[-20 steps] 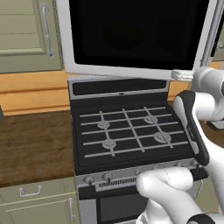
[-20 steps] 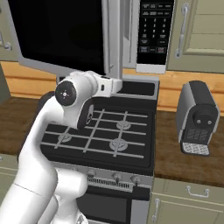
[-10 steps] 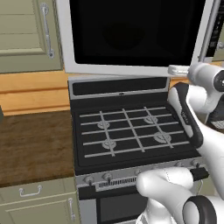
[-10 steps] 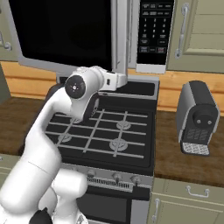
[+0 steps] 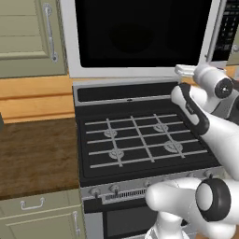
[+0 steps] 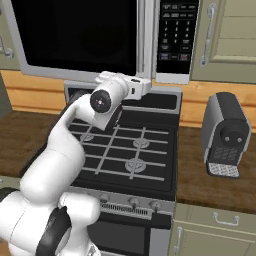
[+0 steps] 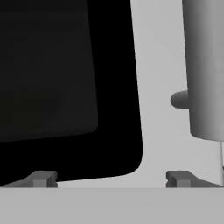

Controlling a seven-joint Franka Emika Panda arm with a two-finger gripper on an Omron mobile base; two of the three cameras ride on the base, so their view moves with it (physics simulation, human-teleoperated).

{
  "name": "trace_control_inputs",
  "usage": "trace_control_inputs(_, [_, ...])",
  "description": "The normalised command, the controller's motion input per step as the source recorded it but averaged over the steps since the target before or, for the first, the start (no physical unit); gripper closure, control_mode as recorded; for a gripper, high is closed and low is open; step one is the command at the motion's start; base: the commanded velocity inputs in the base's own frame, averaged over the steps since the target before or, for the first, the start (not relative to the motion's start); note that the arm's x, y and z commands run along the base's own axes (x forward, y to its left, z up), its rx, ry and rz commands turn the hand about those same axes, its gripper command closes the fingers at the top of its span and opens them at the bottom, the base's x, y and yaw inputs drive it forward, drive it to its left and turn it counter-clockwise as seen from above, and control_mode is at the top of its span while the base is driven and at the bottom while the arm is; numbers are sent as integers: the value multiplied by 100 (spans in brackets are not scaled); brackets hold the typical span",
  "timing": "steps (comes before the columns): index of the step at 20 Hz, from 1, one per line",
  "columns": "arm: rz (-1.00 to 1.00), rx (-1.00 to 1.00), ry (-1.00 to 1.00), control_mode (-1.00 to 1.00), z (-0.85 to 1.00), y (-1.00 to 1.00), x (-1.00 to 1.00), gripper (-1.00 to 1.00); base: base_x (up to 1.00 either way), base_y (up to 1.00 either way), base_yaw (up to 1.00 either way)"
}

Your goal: Open the microwave, place the bowl with waffle inside the microwave, then close the microwave door and turn it on.

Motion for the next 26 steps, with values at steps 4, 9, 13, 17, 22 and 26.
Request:
trace_control_inputs(4, [0,0,0,-100,0,-19,53,-100,0,0,0])
trace_control_inputs(9, [0,0,0,-100,0,-13,53,-100,0,0,0])
trace_control_inputs(13, [1,0,0,-100,0,-10,52,-100,0,0,0])
trace_control_inputs(17, [0,0,0,-100,0,-9,37,-100,0,0,0])
trace_control_inputs(22, [0,0,0,-100,2,-9,-15,-100,0,0,0])
trace_control_inputs(26, [0,0,0,-100,14,-16,-70,-100,0,0,0])
